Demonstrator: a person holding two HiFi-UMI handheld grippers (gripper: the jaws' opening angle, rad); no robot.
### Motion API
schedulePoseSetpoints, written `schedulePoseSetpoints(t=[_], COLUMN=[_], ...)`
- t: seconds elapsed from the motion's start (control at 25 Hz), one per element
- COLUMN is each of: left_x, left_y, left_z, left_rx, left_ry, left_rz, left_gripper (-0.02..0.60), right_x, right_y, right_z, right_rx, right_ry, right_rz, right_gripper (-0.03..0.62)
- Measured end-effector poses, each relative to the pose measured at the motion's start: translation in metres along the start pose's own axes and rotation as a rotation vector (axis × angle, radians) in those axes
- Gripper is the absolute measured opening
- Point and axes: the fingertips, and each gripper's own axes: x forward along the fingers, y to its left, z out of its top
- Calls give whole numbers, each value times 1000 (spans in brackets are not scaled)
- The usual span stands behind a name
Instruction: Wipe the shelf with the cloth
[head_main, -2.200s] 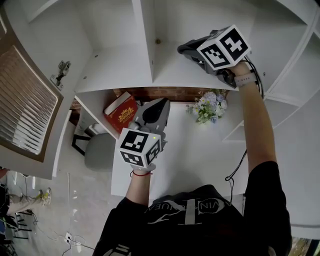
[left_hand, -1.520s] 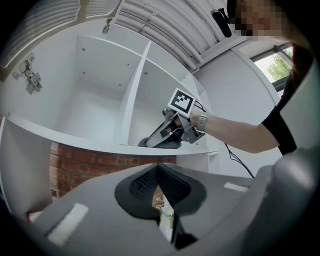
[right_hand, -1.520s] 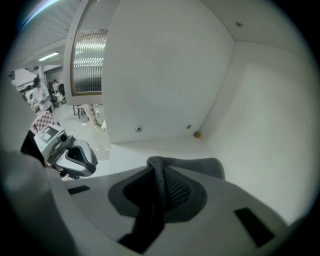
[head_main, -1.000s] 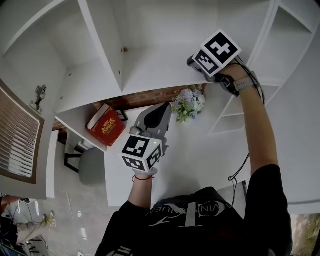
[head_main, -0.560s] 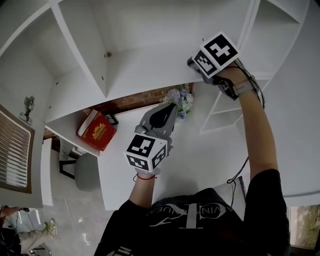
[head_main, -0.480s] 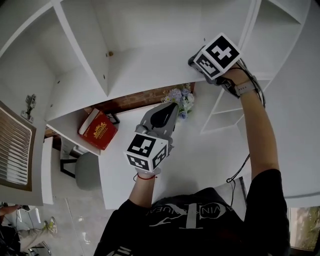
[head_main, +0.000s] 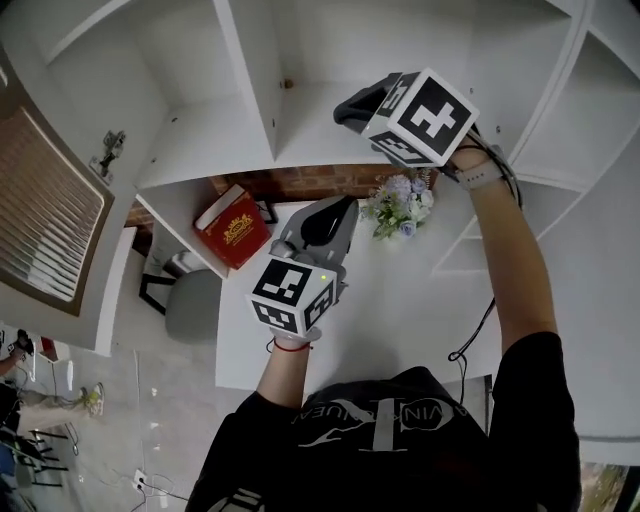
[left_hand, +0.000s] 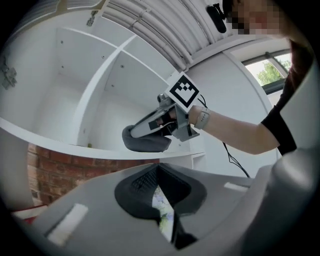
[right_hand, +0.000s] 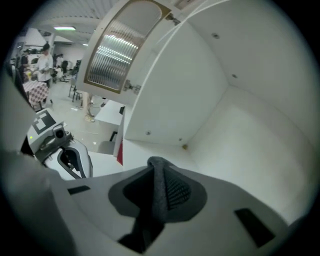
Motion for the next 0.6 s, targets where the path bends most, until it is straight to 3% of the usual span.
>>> schedulePoseSetpoints(t=[0.2, 0.4, 0.48, 0.6], left_x=[-44, -79, -86, -87], left_y=[41, 63, 70, 70], left_z=[5, 10, 13, 15], left_rx=[11, 20, 17, 23], left_ry=[-1, 2, 1, 2], left_rz=[151, 250, 270, 272], left_gripper=[12, 11, 11, 12], right_x=[32, 51, 55, 56], right_y=[53, 85, 86, 80], right_z=[47, 56, 55, 52], right_rx=[-145, -247, -215, -84], right_ry=[-49, 25, 35, 23], right_rz=[198, 328, 358, 372], right_gripper=[61, 63, 61, 61])
